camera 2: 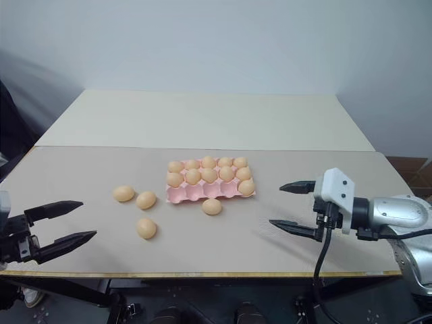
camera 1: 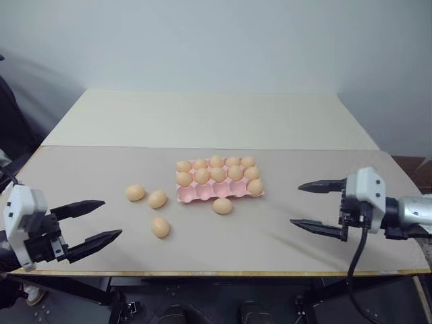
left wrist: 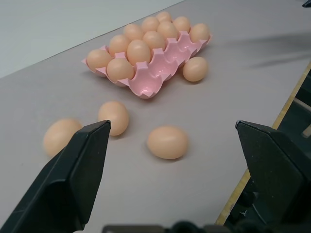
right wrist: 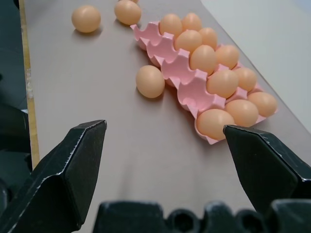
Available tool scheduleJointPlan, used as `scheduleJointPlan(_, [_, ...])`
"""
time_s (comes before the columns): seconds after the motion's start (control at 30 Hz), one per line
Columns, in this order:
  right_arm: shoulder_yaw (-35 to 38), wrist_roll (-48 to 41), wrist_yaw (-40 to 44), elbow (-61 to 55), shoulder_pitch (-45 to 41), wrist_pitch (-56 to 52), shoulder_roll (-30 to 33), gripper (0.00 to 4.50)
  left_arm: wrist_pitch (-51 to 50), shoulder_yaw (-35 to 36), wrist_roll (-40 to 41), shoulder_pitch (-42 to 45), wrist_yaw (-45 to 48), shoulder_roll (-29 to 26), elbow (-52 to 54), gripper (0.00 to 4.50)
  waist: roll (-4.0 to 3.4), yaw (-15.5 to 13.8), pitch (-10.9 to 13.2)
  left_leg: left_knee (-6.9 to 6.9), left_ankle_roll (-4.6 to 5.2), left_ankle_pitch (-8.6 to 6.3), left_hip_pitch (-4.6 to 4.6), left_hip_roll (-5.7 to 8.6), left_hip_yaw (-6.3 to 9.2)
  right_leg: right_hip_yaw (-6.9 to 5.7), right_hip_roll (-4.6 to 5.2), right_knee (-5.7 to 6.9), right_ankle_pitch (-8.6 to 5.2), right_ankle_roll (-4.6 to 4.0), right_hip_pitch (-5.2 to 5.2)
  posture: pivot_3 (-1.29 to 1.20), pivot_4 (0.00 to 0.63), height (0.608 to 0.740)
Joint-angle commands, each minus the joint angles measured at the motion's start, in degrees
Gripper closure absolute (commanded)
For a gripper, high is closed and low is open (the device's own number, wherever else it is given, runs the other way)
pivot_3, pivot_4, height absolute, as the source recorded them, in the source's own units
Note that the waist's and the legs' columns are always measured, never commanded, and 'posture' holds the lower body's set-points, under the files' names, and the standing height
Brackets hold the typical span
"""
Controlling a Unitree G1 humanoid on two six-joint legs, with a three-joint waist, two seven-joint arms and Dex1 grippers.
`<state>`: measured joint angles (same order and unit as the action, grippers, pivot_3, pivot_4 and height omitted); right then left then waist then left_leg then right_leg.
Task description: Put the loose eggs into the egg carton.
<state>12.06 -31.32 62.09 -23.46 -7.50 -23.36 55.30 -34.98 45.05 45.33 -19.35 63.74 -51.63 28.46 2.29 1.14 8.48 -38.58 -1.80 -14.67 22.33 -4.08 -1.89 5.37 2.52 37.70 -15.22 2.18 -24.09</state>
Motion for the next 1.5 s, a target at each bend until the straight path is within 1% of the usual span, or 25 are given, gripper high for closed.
scheduleJointPlan(0.03, [-3.77,3.27,-3.51,-3.46,-1.95,-2.63,0.46,0.0,1.68,0.56,-0.16,-0.56,1.48,-0.27,0.67,0.02,0.0,0.07,0.0,0.01,0.0,0.0,0.02,0.0,0.0,0.0,0.0,0.0,0.0,0.0,-0.03,0.0,0.15,0.74])
scheduleJointPlan(0.13, [-9.35,6.58,-7.84,-4.61,-4.92,-6.22,-1.22,0.0,1.9,-0.03,-0.43,0.36,1.55,-0.72,-0.12,0.02,0.0,0.04,0.0,0.02,0.0,0.0,0.0,0.0,0.0,0.0,0.0,0.02,0.0,0.0,-0.03,0.0,0.15,0.74])
scheduleJointPlan(0.3, [-18.43,10.59,-14.0,-6.46,-9.71,-13.6,-5.88,0.0,2.41,-1.7,-0.78,1.51,1.72,-0.95,-0.82,0.02,0.0,-0.05,0.0,0.01,0.0,0.0,0.03,0.0,0.0,0.0,0.0,0.01,0.0,-0.01,-0.06,0.0,0.15,0.74])
scheduleJointPlan(0.33, [-21.31,11.76,-16.02,-6.43,-11.56,-16.05,-8.09,0.0,2.61,-2.21,-0.93,1.87,1.67,-0.95,-1.02,0.02,0.0,-0.05,0.0,0.01,0.0,0.0,0.04,0.0,0.0,0.0,0.0,0.0,0.0,-0.01,-0.06,0.0,0.15,0.74])
scheduleJointPlan(0.43, [-26.75,14.05,-19.45,-5.3,-15.7,-20.66,-13.02,0.0,3.08,-3.4,-1.33,2.81,1.81,-1.13,-1.63,0.02,0.0,0.18,0.0,0.02,0.0,0.0,0.05,0.0,0.0,0.01,-0.01,0.03,0.01,-0.02,-0.09,0.0,0.15,0.74])
scheduleJointPlan(0.47, [-27.52,14.55,-19.87,-4.97,-16.37,-21.31,-13.86,0.0,3.21,-3.65,-1.46,3.01,1.89,-1.19,-1.79,0.02,0.0,0.15,0.0,0.02,0.0,0.0,0.05,0.0,0.0,0.01,-0.01,0.05,0.01,-0.02,-0.1,0.0,0.15,0.74])
scheduleJointPlan(0.6, [-33.36,18.1,-21.87,-0.66,-20.6,-19.94,-20.84,0.0,3.72,-4.86,-1.95,4.76,2.52,-2.03,-3.16,0.02,0.0,0.12,0.0,0.02,0.0,0.0,0.07,0.0,0.0,0.0,-0.01,0.04,0.01,-0.02,-0.1,0.0,0.15,0.74])
scheduleJointPlan(0.8, [-37.27,22.84,-22.81,4.51,-23.16,-18.0,-25.18,0.0,3.67,-5.02,-2.38,5.55,3.0,-2.26,-3.66,0.02,0.0,-0.03,0.0,0.02,0.0,0.0,0.11,0.0,0.0,-0.03,0.0,0.02,0.01,-0.02,-0.12,0.0,0.15,0.74])
scheduleJointPlan(1.07, [-37.92,25.94,-21.96,8.92,-24.83,-15.45,-27.87,0.0,3.57,-4.02,-2.34,4.76,2.89,-1.98,-2.84,0.02,-0.01,0.07,0.0,0.02,0.0,0.0,0.08,0.0,0.0,-0.02,-0.01,0.09,0.01,-0.03,-0.14,0.0,0.15,0.74])
scheduleJointPlan(1.17, [-38.25,26.58,-21.14,8.96,-24.44,-14.81,-27.94,0.59,3.56,-3.9,-2.3,4.54,2.67,-1.86,-2.56,0.0,-0.01,0.07,0.01,0.02,0.0,0.0,0.09,0.0,0.0,-0.03,-0.01,0.09,0.01,-0.03,-0.15,0.0,0.15,0.74])
scheduleJointPlan(1.33, [-37.8,26.61,-19.81,8.26,-23.76,-14.39,-27.97,2.36,3.57,-3.74,-2.32,4.3,2.23,-1.67,-2.15,0.0,-0.01,0.09,0.01,0.02,0.0,0.0,0.08,0.0,0.0,-0.03,-0.02,0.1,0.01,-0.03,-0.14,0.0,0.15,0.74])
scheduleJointPlan(1.37, [-37.38,26.36,-19.62,8.01,-23.47,-14.12,-27.97,2.63,3.53,-3.68,-2.26,4.23,2.19,-1.66,-2.05,0.0,-0.01,0.09,0.01,0.02,0.0,0.0,0.08,0.0,0.01,-0.03,-0.01,0.1,0.01,-0.03,-0.14,0.0,0.15,0.74])
scheduleJointPlan(1.47, [-35.65,25.39,-18.93,6.18,-23.04,-14.59,-27.41,3.01,3.46,-3.59,-2.06,4.04,2.13,-1.71,-1.88,0.0,-0.01,0.09,0.01,0.02,0.0,0.0,0.09,0.0,0.0,-0.02,-0.01,0.09,0.01,-0.03,-0.15,0.0,0.15,0.74])
scheduleJointPlan(1.5, [-34.75,24.72,-18.4,5.12,-23.04,-14.98,-27.0,3.01,3.45,-3.58,-2.01,4.0,2.12,-1.73,-1.89,0.0,-0.02,0.09,0.01,0.02,0.0,0.0,0.09,0.0,0.0,-0.03,-0.01,0.09,0.01,-0.03,-0.15,0.0,0.15,0.74])
